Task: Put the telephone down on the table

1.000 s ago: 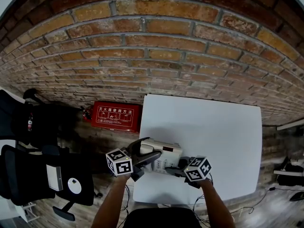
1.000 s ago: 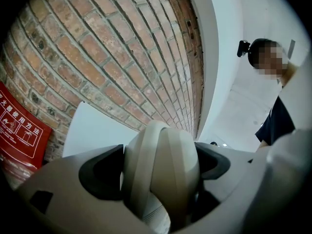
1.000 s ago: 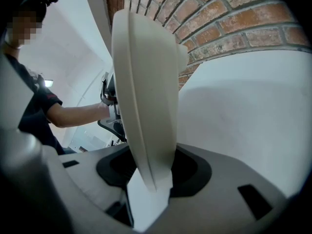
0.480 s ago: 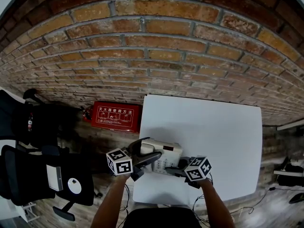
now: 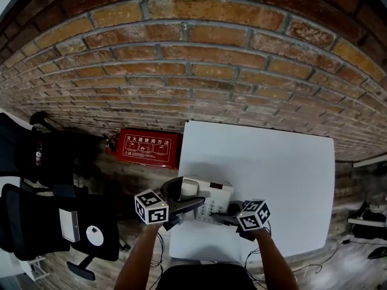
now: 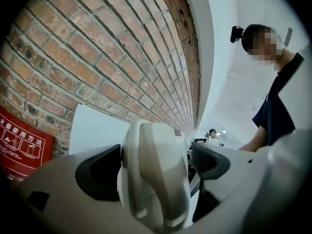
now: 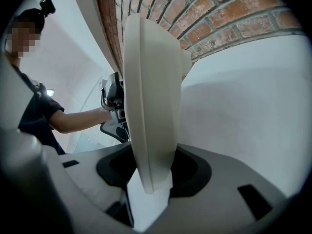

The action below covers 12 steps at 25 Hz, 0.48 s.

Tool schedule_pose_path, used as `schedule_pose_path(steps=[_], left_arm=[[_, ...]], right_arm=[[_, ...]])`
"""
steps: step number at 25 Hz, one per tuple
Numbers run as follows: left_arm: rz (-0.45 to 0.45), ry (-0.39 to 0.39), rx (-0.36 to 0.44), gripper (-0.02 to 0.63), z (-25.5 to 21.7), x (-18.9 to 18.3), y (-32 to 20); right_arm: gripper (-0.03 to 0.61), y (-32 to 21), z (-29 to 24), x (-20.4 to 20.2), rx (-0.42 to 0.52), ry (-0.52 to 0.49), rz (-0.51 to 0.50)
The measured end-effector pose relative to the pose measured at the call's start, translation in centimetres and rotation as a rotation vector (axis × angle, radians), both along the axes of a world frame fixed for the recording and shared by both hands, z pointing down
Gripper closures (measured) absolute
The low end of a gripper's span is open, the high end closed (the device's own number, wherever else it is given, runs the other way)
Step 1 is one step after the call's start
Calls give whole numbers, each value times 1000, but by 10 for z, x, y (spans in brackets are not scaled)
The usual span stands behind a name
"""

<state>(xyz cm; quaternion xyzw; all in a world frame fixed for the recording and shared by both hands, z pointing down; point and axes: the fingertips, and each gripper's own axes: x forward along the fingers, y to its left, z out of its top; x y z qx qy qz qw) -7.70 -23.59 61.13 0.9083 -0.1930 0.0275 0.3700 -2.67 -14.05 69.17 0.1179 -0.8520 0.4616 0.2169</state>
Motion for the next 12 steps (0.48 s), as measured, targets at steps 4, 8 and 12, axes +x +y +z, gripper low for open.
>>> schedule_pose_path(steps=[4,8,12], left_arm=[[-15,9,9,166,-6,-9,2],[-31,3,19,166,-10,-17,8],[-96,-4,37,167,-21,-35,8]], right_arm=[[394,-2,-1,-1,7,6,-14],[394,-2,0,-1,-3,0,-9],[394,-1,1,1,-12,-5,-2]])
